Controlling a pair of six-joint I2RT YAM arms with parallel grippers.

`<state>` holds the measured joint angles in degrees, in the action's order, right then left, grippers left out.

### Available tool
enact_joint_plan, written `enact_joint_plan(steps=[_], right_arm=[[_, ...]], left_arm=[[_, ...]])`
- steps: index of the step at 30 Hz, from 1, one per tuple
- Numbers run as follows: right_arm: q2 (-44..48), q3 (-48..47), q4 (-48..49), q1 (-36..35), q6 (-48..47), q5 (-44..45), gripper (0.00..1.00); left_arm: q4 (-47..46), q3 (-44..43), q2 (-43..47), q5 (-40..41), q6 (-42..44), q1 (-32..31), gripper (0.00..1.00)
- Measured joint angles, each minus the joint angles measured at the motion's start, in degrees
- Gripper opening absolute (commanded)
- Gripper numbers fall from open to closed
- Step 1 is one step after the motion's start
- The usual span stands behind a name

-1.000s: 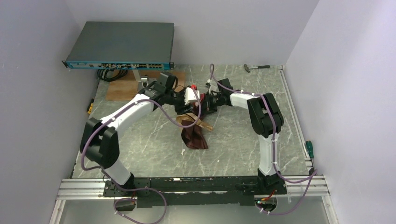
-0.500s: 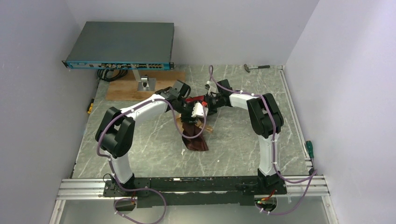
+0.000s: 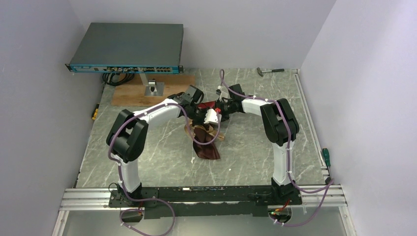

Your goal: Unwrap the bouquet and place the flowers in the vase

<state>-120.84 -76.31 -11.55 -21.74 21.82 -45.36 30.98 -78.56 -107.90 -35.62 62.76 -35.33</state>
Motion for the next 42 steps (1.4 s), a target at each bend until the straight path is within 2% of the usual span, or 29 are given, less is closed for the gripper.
enact_joint_plan(steps=[19, 37, 42], right_arm=[[0.1, 0.0, -1.0, -0.8, -3.0, 3.6, 0.0], [2.3, 0.3, -1.7, -2.2, -4.5, 4.0, 0.0], [2.2, 1.1, -1.9, -2.2, -6.7, 8.9, 0.0]], left_arm=[[-4.4, 0.0, 6.3, 1.4, -11.5, -0.5, 0.0], [2.1, 1.9, 15.3, 5.1, -10.8, -2.9, 0.0], [1.7, 4.8, 20.5, 4.3, -8.9, -4.2, 0.0]])
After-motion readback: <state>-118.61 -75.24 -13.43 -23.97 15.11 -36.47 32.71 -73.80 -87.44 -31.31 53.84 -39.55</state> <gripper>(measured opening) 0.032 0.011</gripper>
